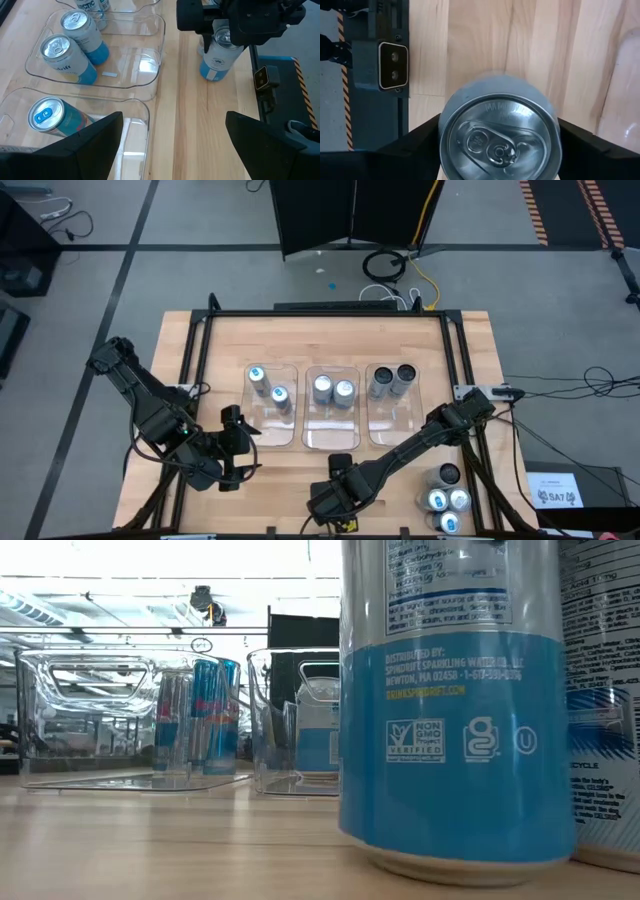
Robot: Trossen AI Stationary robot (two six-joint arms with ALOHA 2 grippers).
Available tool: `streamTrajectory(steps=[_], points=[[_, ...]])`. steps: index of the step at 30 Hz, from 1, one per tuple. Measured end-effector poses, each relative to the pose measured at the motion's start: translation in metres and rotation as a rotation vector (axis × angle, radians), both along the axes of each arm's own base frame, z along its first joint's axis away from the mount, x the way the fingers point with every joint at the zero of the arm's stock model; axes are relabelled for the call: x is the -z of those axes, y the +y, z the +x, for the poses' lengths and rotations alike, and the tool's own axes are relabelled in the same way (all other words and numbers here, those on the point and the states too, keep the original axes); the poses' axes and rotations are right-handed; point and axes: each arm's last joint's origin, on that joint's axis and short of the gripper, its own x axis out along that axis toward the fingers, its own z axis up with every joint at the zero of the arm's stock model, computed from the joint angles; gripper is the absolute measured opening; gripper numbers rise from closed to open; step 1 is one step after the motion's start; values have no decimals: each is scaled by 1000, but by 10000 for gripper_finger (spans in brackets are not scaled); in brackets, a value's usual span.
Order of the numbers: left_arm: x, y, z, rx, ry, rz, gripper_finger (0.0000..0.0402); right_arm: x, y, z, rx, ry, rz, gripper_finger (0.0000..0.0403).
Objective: Sort soda cans
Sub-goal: Put the left blue-white soda can into the middle transparent bin
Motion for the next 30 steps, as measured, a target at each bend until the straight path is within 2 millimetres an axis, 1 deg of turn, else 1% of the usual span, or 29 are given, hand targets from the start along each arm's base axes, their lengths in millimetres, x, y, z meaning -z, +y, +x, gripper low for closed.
streamTrajectory(steps=[3, 9, 12, 16, 19, 21, 24, 28, 30], points=[[0, 0, 0, 0, 0, 0, 361, -8, -3, -2, 28, -16, -2, 278], [0, 0, 0, -3, -3, 3, 361, -43, -16, -9, 98, -93, 15, 286], [0, 0, 0, -3, -3, 2, 361, -61, -23, -13, 131, -169, -22, 288], [0, 0, 0, -3, -3, 2, 361, -94, -37, -23, 197, -317, -102, 290], [0, 0, 0, -3, -3, 2, 361, -107, -51, -23, 259, -383, -149, 290], [0, 0, 0, -2, -3, 2, 361, -111, -62, -20, 322, -391, -142, 291], [0, 0, 0, -2, -4, 1, 361, -111, -86, -14, 461, -356, -121, 292], [0, 0, 0, -3, -4, 1, 361, -93, -120, -1, 569, -218, -135, 292], [0, 0, 0, -3, -4, 1, 361, -84, -133, 8, 597, -187, -135, 292]])
